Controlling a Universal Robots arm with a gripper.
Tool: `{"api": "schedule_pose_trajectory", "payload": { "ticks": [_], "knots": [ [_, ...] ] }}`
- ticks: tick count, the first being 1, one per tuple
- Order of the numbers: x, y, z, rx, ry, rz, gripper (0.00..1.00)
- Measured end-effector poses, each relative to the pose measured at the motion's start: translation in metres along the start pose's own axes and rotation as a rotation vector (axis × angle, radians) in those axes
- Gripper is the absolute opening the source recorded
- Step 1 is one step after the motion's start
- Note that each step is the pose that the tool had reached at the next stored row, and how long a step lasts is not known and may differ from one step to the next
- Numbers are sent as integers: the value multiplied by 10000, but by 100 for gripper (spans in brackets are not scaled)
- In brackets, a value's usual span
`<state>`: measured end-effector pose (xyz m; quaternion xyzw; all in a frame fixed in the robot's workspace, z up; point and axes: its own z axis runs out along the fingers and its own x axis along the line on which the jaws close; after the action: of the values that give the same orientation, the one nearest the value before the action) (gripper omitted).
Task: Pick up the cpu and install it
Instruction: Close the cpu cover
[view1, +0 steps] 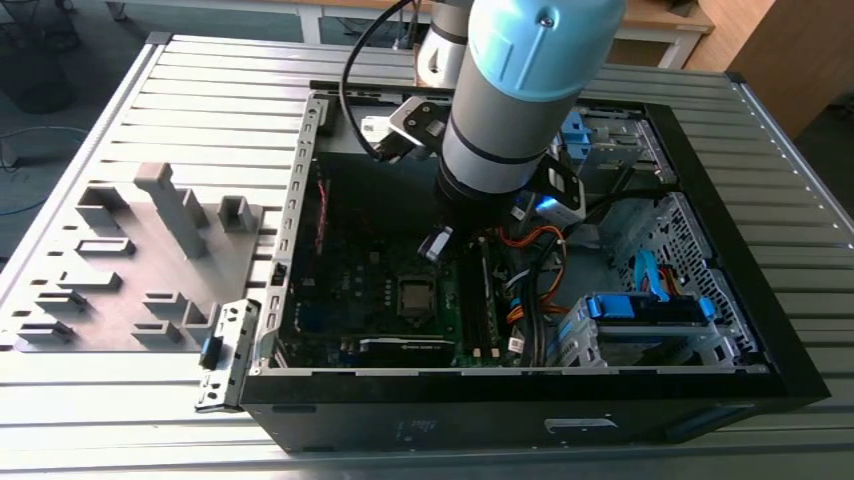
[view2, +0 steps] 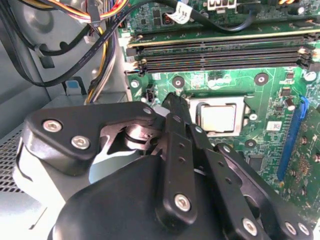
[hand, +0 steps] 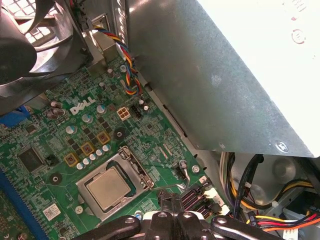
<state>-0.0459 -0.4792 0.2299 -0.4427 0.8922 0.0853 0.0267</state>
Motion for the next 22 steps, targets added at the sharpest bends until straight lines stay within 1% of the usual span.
{"api": "schedule_pose_trajectory", "payload": {
  "ticks": [8,11,22],
  "knots": [
    [0,0,-2,0,0,0,11],
    [10,13,-2,4,0,2,11],
    [113,143,6,8,-6,-1,11]
  ]
}}
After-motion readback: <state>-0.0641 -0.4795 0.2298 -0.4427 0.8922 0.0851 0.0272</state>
